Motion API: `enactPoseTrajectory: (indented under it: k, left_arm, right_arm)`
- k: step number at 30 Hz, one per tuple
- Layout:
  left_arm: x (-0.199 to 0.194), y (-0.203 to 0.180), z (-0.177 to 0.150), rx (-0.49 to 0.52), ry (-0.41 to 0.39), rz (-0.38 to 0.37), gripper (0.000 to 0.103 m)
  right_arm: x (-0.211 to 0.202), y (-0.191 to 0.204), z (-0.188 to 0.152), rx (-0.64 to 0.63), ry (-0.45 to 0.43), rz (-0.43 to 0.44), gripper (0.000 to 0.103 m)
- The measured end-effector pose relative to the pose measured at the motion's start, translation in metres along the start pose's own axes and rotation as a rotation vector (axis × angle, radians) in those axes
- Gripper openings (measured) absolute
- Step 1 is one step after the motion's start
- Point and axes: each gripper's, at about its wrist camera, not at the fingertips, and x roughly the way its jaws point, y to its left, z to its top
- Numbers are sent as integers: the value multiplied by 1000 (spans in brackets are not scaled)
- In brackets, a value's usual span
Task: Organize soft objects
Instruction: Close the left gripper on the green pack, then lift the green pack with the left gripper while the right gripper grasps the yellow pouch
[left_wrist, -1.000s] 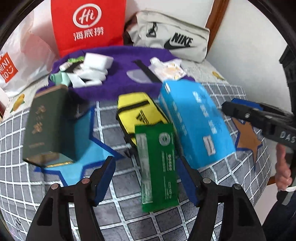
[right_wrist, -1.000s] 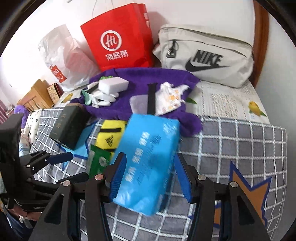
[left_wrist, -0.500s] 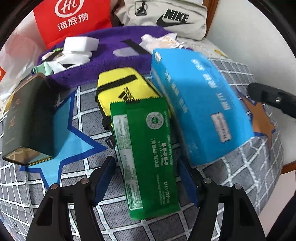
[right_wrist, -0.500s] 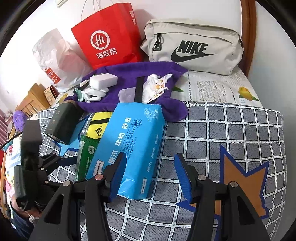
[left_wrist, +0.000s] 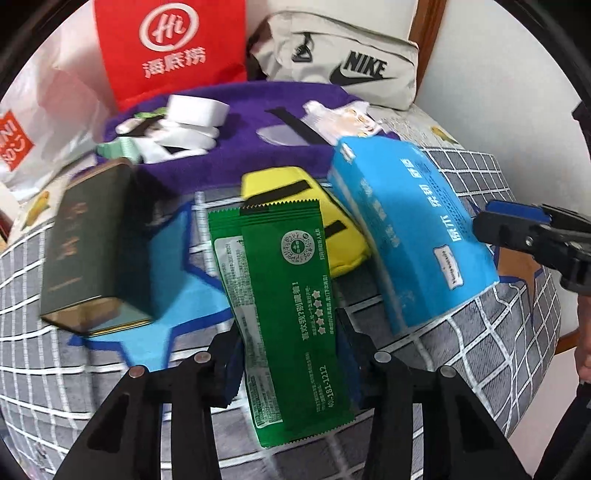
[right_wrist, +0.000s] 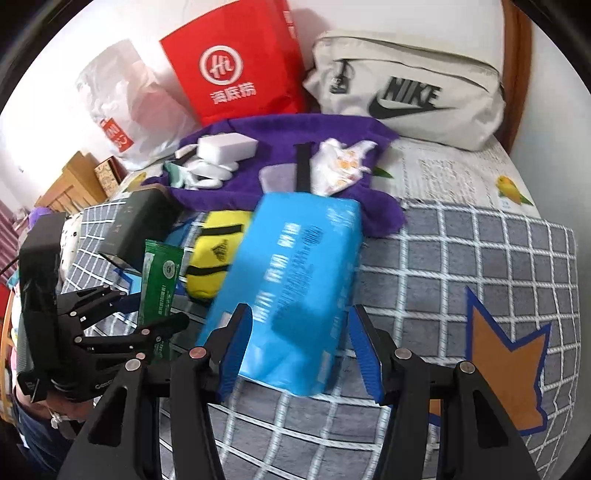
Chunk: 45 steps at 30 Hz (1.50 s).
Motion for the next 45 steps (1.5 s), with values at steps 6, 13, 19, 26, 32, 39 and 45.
enactPoseTrajectory:
  k: [6, 13, 19, 26, 32, 39, 45]
  left_arm:
    - [-14, 28, -14, -46, 3, 26, 41]
    - [-24, 60, -37, -113, 5, 41, 41]
    - [-34, 92, -51, -193, -8, 48, 41]
    - [-44, 121, -54, -251, -45, 64, 42]
    - [-46, 138, -51, -275, -68, 26, 42]
    - [-46, 148, -52, -298, -86, -8, 42]
    - [-44, 152, -56, -312, -81, -15, 42]
  right_arm:
    - [14, 41, 10, -97, -5, 19, 54]
    - [46, 89, 15, -240, 11, 12, 54]
    - [62, 118, 20, -300, 38, 16, 54]
    - [89, 137, 22, -385, 77, -62, 54]
    - [113, 148, 16, -457, 110, -174, 54]
    - [123, 150, 9, -518, 74, -275, 33]
    - [108, 146, 15, -473, 51, -201, 13]
